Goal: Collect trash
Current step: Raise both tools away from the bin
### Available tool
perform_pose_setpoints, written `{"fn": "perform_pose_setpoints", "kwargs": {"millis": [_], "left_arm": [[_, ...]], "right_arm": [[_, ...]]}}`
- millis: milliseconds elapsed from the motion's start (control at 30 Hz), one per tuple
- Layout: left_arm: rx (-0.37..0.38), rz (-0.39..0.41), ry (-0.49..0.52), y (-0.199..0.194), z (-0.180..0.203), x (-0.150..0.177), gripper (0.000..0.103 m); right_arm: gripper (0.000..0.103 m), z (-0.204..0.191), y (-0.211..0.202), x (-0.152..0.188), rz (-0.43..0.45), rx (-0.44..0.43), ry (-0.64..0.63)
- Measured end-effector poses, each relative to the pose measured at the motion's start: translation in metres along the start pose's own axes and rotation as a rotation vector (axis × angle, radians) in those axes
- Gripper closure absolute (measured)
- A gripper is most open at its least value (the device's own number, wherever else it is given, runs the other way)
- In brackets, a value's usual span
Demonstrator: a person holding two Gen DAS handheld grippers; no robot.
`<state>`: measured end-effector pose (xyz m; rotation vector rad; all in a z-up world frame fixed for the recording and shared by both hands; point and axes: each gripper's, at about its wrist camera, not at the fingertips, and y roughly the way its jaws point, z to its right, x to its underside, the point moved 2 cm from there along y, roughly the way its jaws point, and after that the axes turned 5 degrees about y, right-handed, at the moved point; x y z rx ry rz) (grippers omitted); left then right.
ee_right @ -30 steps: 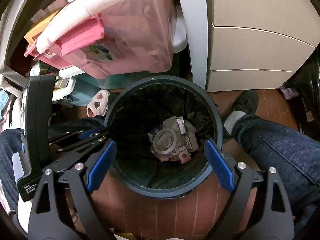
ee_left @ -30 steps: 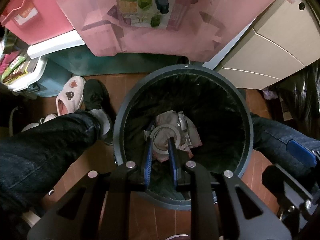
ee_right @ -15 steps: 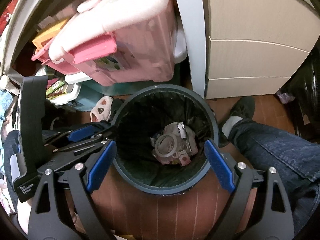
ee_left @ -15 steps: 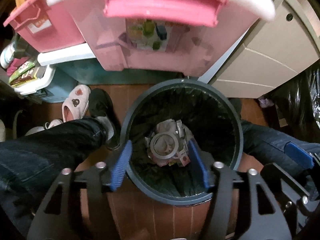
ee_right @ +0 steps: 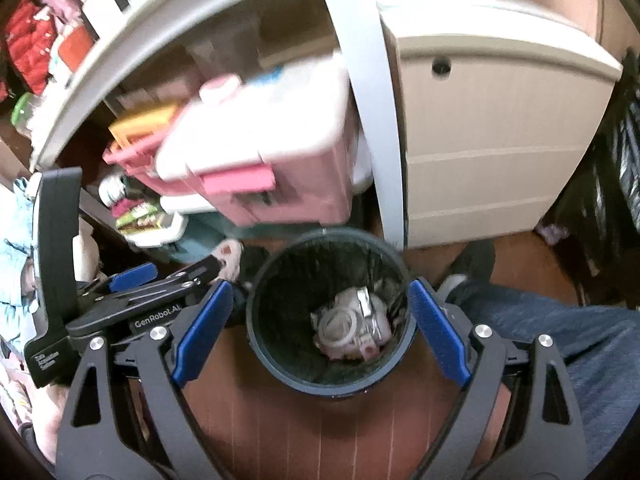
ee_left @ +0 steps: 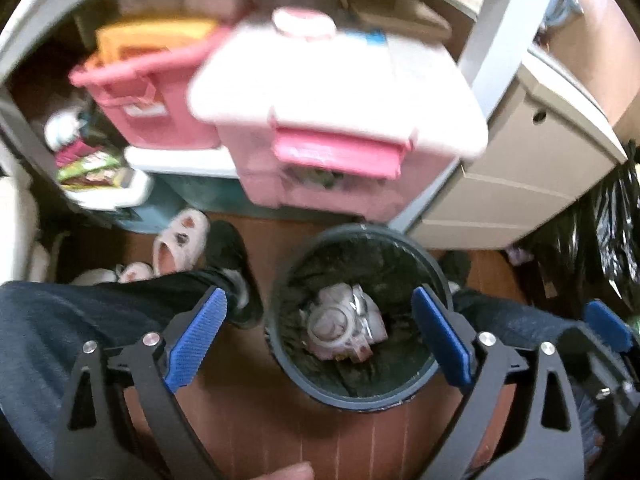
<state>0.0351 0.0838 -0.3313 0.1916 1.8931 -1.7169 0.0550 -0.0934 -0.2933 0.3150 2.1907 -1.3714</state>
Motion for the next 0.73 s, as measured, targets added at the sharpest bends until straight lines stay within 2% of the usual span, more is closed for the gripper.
{"fn": "perform_pose_setpoints", "kwargs": {"millis": [67,300,433,533,733], "left_arm": [[-0.011,0.037,-0.003,-0.018,0.000,-0.004,0.005],[0.029,0.171,-0.013,-0.079,0.005,-0.026,0.005],[-0.025,0.324,0.033,-0.121,0.019,-0.033,0.005],[0.009,0.357,0.053,-0.142,0.026,-0.037,0.005],[0.018,0.412,0.041,-0.179,0.017,-0.037,0.005]], "right_arm": [[0.014,-0.004,-0.016,-0.005,0.040,-0.005,-0.013],[0.013,-0.024,-0.077,-0.028,0.192,-0.041,-0.050],[0.013,-0.033,-0.105,-0.037,0.256,-0.056,-0.072],[0.013,-0.038,-0.122,-0.041,0.291,-0.070,-0.080],[0.012,-0.054,-0.153,-0.044,0.349,-0.109,-0.108]]}}
